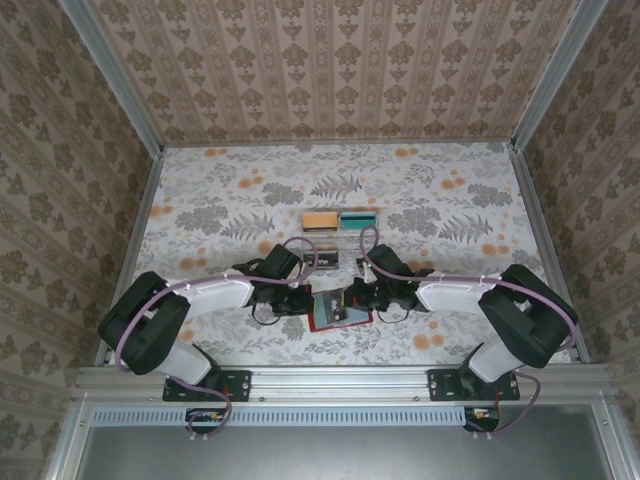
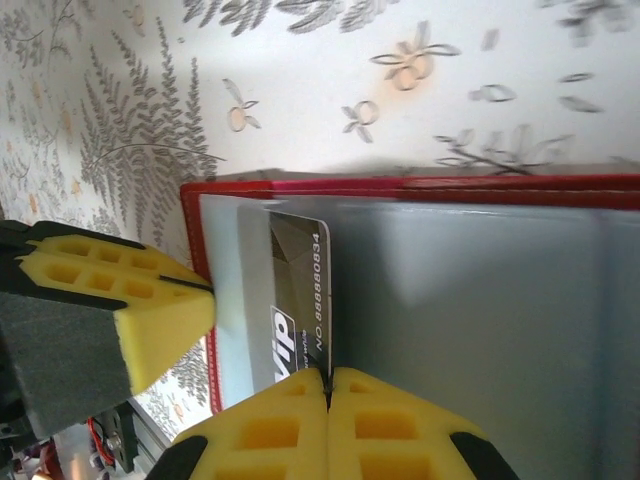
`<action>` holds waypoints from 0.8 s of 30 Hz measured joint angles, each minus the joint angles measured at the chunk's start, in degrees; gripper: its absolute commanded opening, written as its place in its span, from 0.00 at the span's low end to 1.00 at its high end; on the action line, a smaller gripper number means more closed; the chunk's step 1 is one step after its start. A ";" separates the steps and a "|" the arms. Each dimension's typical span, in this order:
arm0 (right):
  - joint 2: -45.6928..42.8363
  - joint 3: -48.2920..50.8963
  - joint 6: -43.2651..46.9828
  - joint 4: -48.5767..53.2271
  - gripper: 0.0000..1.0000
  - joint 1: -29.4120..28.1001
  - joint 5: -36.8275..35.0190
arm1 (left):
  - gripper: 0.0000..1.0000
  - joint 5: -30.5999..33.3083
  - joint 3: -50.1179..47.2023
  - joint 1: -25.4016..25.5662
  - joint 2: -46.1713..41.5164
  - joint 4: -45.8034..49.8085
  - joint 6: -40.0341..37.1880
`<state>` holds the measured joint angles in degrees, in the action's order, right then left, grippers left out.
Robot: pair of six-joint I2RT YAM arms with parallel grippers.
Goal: Take the credit cards out of the card holder
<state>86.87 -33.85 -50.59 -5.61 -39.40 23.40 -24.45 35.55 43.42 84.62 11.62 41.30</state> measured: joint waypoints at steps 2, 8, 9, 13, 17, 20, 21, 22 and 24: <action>-1.14 0.66 1.03 1.11 0.00 1.36 0.26 | 0.00 0.02 0.26 0.00 0.09 0.31 -0.24; -5.51 2.54 3.91 4.81 0.00 5.53 0.74 | 0.00 0.02 0.57 -0.09 0.42 0.85 -0.68; -6.32 2.75 4.33 5.60 0.00 6.03 0.79 | 0.00 -0.02 0.70 -0.15 0.50 0.98 -0.70; -10.67 2.86 6.21 8.98 0.00 7.52 0.87 | 0.00 -0.07 1.46 -0.33 0.90 2.05 -1.09; -14.05 2.40 8.52 13.38 0.00 7.91 0.83 | 0.06 0.31 2.45 -0.37 0.90 3.91 -1.18; -15.74 0.46 10.45 17.25 0.00 7.91 0.79 | 0.17 0.55 3.61 -0.42 0.72 5.60 -1.77; -16.15 -0.61 11.26 18.53 0.00 7.91 0.61 | 0.20 0.70 4.11 -0.46 0.48 6.19 -1.77; -16.48 -2.08 12.33 20.17 0.00 7.91 0.42 | 0.24 0.72 4.63 -0.66 0.00 6.62 -1.90; -16.65 -5.16 14.47 22.77 0.00 7.91 -0.15 | 0.36 0.72 5.77 -1.22 -1.14 7.28 -1.92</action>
<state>70.22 -39.00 -36.12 17.17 -31.48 23.24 -23.73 41.32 42.19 83.48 18.90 39.38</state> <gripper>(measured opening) 0.060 0.256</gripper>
